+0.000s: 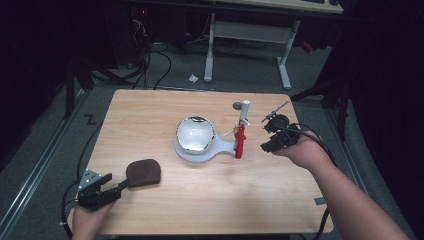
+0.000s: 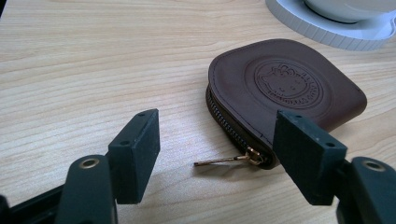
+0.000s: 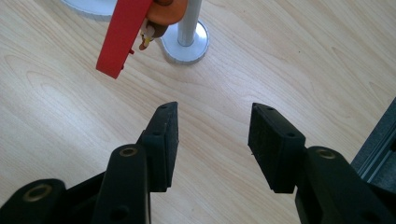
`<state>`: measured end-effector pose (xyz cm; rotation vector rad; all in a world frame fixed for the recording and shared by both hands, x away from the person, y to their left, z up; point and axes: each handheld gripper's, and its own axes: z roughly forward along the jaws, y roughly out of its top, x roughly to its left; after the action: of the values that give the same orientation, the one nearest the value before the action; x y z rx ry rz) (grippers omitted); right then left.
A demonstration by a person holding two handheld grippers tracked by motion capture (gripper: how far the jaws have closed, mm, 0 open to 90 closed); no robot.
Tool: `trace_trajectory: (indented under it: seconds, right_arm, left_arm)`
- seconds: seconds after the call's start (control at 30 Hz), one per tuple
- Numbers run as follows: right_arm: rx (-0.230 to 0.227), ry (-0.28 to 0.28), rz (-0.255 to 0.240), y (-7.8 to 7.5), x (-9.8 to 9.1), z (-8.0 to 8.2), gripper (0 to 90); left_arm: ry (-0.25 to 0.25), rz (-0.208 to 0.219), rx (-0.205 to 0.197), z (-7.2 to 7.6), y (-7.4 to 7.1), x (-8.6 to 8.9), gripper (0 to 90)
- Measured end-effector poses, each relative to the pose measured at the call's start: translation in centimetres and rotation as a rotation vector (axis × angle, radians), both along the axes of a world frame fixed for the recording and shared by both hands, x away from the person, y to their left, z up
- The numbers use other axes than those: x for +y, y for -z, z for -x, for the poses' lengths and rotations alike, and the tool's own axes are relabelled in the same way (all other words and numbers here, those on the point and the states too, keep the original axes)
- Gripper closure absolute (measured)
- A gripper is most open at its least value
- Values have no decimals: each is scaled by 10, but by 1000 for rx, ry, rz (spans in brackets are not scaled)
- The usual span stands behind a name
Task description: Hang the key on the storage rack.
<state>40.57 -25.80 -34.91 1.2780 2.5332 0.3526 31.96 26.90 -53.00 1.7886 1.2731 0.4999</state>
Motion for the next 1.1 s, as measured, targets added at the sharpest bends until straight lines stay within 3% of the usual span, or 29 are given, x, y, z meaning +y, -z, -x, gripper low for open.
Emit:
trace_trajectory:
  seconds: [0.23,0.63,1.0,1.07,1.1]
  right_arm:
    - [-19,7,-24,10,-7,7,516]
    - [-48,41,-85,41,-19,23,485]
    - [-122,72,-161,81,-34,39,465]
    - [-178,64,-165,98,-36,48,454]
    - [-178,64,-165,98,-36,48,454]
  left_arm:
    - [4,4,0,0,-1,-1,327]
    - [19,3,-3,1,-2,-5,329]
    - [46,-5,2,0,-1,-12,329]
    - [54,-10,1,0,-1,-14,329]
    - [54,-10,1,0,-1,-14,328]
